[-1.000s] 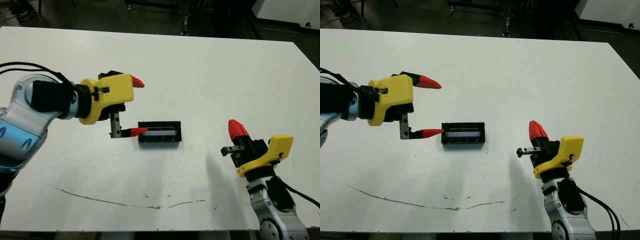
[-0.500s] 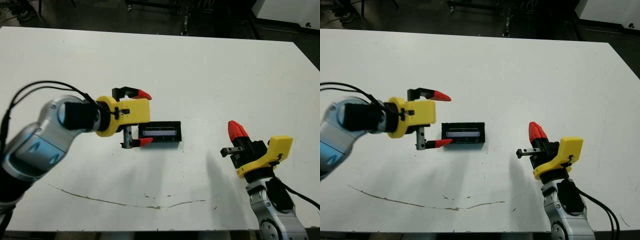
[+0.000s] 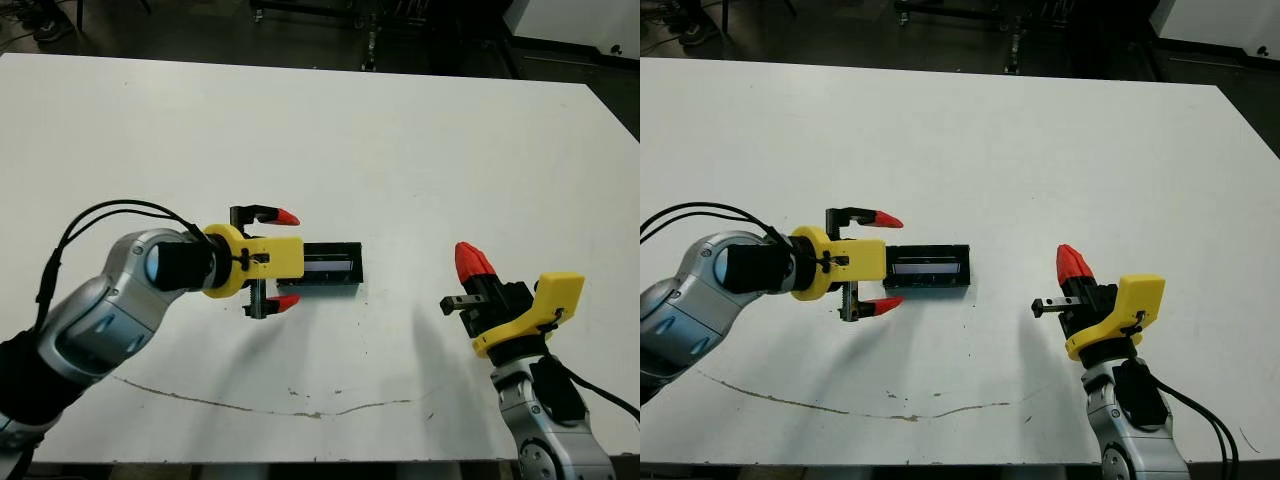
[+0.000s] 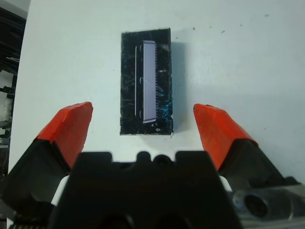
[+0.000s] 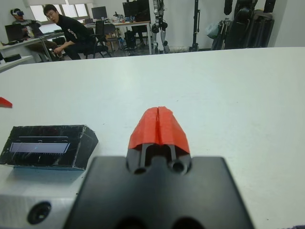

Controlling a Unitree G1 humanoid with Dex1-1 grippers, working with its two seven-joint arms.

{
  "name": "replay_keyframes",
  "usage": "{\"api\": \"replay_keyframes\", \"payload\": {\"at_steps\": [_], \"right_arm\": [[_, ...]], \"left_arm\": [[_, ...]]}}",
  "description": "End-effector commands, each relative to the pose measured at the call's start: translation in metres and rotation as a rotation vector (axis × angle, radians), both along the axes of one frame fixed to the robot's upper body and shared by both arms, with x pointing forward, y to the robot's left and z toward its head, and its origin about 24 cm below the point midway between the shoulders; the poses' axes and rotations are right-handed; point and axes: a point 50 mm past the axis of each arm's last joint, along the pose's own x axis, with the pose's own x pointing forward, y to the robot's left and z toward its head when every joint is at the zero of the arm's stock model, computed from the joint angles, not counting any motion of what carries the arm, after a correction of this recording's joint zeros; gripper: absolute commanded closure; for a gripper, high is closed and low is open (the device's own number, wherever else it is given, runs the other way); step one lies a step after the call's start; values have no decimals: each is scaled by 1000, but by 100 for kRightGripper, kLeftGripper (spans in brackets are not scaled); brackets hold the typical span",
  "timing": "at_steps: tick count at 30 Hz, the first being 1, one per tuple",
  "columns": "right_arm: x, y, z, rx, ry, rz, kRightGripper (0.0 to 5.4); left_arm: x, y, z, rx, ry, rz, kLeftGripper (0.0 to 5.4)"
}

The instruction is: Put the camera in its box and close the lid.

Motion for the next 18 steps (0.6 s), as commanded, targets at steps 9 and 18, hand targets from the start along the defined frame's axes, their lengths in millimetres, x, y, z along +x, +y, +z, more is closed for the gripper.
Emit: {"api": "replay_keyframes", "payload": {"at_steps": [9, 18], "right_arm": [[-2, -2, -3, 6, 17, -7, 540], [-2, -1, -3, -2, 22, -12, 540]], "left_arm": [[1, 5, -20, 51, -41, 26, 3], [4, 5, -24, 82, -55, 57, 3]]}}
